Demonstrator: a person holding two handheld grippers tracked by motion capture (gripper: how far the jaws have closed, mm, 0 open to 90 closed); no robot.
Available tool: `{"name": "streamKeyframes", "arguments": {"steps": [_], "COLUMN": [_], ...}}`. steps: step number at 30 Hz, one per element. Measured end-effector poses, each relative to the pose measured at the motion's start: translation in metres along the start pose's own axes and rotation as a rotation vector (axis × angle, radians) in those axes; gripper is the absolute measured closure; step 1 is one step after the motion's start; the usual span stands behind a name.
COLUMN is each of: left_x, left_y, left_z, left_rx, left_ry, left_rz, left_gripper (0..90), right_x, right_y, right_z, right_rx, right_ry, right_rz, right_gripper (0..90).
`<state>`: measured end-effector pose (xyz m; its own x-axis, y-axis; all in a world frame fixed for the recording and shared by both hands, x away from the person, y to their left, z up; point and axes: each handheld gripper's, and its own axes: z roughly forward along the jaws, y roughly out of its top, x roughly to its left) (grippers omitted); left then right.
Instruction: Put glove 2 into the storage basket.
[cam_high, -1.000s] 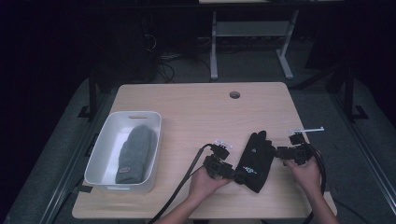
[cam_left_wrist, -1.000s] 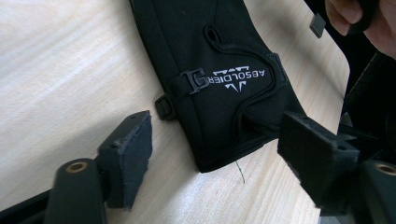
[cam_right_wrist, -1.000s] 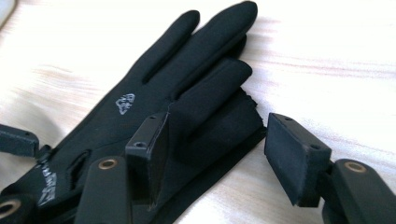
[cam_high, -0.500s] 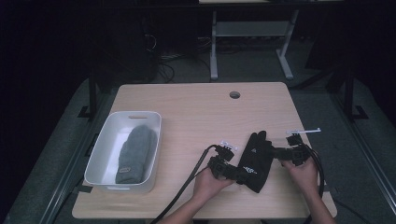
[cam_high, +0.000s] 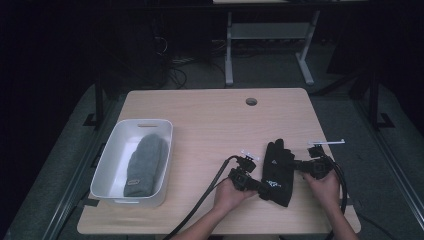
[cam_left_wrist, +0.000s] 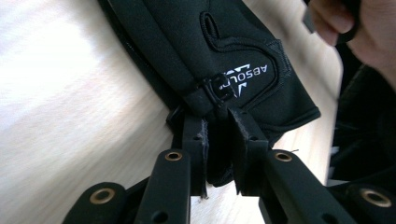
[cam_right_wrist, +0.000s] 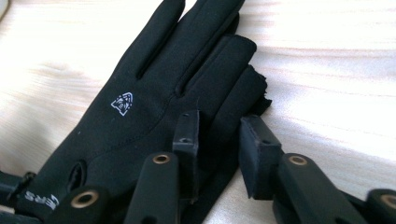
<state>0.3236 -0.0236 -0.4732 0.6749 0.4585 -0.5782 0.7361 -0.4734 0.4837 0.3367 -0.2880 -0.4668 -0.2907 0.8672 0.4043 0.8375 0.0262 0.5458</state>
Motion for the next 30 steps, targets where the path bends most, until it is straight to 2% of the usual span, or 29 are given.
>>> {"name": "streamKeyframes", "arguments": {"steps": [5,6,8,18,30], "left_x": [0.003,0.003,0.003,0.003,0.004], "left_y": [-0.001,-0.001,-0.001,-0.002,-0.002], "left_z": [-0.001,-0.001,-0.002,-0.006,-0.018], "left_rx": [-0.007,-0.009,-0.012,-0.012,-0.017], "left_ry": [-0.017,-0.025,-0.024,-0.014,-0.004], "left_rz": [-0.008,-0.008,-0.011,-0.001,0.003], "left_gripper": [80.8,81.3,81.7,82.7,83.0], "right_x": [-0.006,-0.007,-0.009,-0.007,-0.001], "right_y": [-0.001,-0.001,-0.001,0.0,0.002], "right_z": [-0.002,-0.004,-0.006,-0.008,-0.012], "right_rx": [-0.01,-0.015,-0.02,-0.007,-0.024], "right_ry": [0.043,0.056,0.067,0.072,0.097], "right_rz": [0.035,0.05,0.053,0.059,0.049], "right_gripper": [76.1,79.6,79.8,80.7,81.1]}}
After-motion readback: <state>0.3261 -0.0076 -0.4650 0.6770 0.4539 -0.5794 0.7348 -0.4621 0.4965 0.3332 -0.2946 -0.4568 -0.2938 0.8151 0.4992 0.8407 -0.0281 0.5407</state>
